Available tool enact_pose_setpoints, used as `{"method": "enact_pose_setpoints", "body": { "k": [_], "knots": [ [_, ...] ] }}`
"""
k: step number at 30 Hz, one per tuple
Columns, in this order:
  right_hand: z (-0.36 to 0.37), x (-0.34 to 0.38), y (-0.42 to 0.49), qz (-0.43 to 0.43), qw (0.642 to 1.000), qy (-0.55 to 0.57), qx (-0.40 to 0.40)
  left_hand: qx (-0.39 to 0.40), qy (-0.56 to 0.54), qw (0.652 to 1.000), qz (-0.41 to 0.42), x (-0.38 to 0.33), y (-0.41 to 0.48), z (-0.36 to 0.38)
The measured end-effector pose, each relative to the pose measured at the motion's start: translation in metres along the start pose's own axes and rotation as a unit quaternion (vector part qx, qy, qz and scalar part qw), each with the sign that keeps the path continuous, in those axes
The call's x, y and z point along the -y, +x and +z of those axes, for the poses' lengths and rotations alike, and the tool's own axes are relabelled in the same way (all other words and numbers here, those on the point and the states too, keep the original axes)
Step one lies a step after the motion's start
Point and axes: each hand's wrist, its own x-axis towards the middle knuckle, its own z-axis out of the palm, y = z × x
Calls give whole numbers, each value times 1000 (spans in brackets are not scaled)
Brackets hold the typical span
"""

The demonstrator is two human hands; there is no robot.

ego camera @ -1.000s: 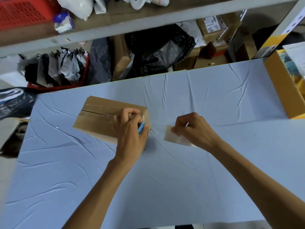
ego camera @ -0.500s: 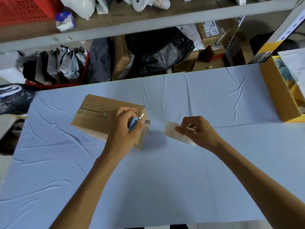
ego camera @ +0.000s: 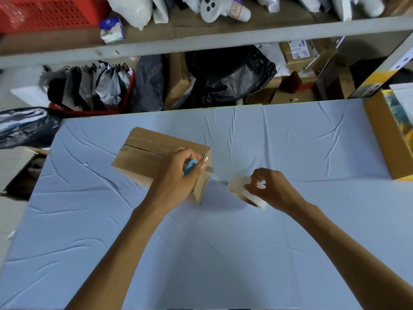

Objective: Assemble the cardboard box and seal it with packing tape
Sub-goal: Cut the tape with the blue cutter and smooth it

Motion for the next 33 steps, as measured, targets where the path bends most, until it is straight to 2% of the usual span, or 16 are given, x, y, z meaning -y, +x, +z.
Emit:
{"method": "enact_pose_setpoints", "body": {
  "k": [6, 14, 22, 24, 28, 30, 33],
  "knots": [
    [-2, -5, 1, 14, 1000, -7, -3, 2, -3, 1000, 5, 1, 1, 0],
    [6, -3, -1, 5, 997, -33, -63, -1, -1, 1000, 15, 2, 1, 0],
    [9, -1, 2, 73, 992, 8, -105, 0, 0, 1000, 13, 4, 2, -2],
    [6, 1, 3, 97, 991, 42, -80, 0, 0, 1000, 9, 5, 2, -2],
    [3, 1, 3, 48, 993, 105, 7, 0, 8, 1000, 5, 5, 3, -2],
    [1, 2, 2, 20, 993, 116, 1, -1, 11, 1000, 5, 5, 3, -2],
    [-5, 4, 4, -21, 997, 65, -24, 1, 15, 1000, 1, 4, 4, -2]
  ]
}}
